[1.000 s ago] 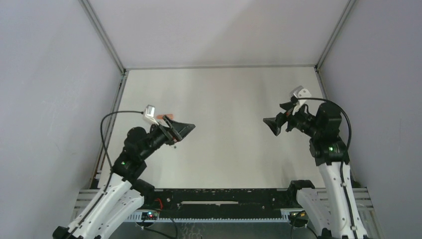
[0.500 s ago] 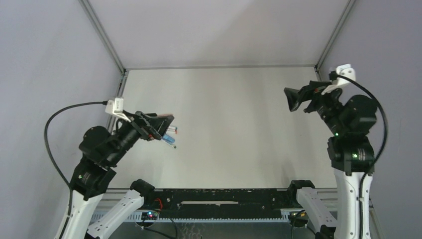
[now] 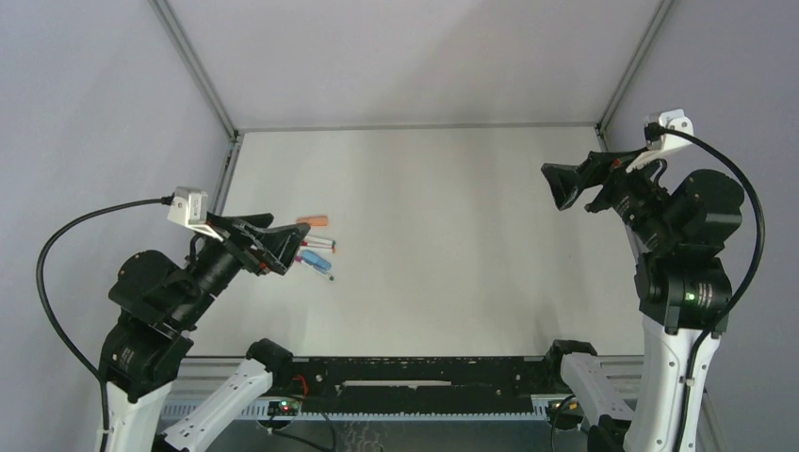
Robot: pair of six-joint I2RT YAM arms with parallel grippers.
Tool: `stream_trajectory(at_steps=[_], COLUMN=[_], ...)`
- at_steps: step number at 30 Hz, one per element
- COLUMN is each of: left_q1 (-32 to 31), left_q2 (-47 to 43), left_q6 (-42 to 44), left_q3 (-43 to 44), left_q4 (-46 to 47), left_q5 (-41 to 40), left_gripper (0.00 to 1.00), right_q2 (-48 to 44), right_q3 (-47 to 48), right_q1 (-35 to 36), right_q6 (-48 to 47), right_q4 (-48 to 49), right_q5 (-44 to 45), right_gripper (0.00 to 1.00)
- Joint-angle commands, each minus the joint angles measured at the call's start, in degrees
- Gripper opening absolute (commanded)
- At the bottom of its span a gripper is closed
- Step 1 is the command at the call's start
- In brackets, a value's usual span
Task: Insert the pens into the pen caps
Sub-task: Reset both arms
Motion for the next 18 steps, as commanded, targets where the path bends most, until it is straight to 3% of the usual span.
stream_trajectory(at_steps=[1, 18], left_q1=[-0.16, -0.16], left_q2=[-0.68, -1.91], left_q6=[2.50, 2.48], left_q3=[1.81, -0.74], left_q4=[-1.36, -0.64], left_q5=[-0.86, -1.02], left_gripper=[1.00, 1.00], right_q2=[0.71, 0.08], right_q3=[1.71, -0.57], right_q1=[-1.30, -2.92], right_q6=[2.58, 3.49], right_q4=[-0.68, 0.74], right_q5=[-4.62, -5.10], right_gripper=[1.00, 1.00])
